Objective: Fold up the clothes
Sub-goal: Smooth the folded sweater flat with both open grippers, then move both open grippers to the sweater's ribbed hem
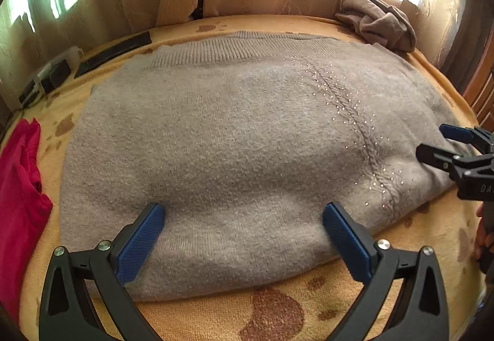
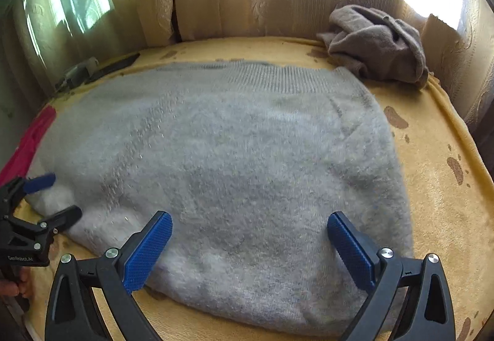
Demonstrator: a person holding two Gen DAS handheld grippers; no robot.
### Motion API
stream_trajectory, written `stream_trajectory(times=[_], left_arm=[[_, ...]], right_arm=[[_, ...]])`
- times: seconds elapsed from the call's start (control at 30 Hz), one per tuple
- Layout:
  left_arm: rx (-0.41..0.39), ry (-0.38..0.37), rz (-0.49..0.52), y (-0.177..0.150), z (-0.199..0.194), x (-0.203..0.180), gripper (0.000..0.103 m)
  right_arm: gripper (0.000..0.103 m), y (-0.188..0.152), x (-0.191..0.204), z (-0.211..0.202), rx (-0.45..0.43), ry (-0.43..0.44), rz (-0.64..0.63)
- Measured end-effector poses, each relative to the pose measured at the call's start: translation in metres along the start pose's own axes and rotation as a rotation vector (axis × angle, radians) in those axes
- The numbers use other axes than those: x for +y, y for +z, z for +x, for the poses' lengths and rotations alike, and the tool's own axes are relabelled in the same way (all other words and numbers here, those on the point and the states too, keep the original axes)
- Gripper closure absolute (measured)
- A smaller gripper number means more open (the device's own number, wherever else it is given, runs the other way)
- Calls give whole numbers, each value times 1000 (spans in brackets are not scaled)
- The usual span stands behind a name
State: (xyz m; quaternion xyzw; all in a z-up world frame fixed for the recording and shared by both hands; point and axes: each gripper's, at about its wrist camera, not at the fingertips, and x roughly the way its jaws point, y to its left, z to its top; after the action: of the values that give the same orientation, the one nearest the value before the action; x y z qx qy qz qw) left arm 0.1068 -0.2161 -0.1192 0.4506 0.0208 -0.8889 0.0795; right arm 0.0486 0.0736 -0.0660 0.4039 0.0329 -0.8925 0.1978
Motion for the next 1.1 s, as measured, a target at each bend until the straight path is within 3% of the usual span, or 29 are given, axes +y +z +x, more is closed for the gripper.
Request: stream_trajectory(times=[0.5,0.67,0.77,0.87,1.0,1.1], left_arm=[[38,-69,17,-1,-4,-41,0],[46,-56,99,-8,-8,-49,0],[52,-99,62,-3,-14,-39,0],[4,-108,-13,12,-25,-17,0],[-28,-33,-138,34,-22,26,0],[20,9,-169,32,-1,47,0]], right_arm=[[0,-19,15,11,77,-4,-57],[0,-23,17,12,92,8,-71],[0,-26,17,12,101,15,-80],[0,-18,14,6,75,21,-70],[0,13,-4,-3,-5,-18,-36],[0,17,-22,24,72,1,19]])
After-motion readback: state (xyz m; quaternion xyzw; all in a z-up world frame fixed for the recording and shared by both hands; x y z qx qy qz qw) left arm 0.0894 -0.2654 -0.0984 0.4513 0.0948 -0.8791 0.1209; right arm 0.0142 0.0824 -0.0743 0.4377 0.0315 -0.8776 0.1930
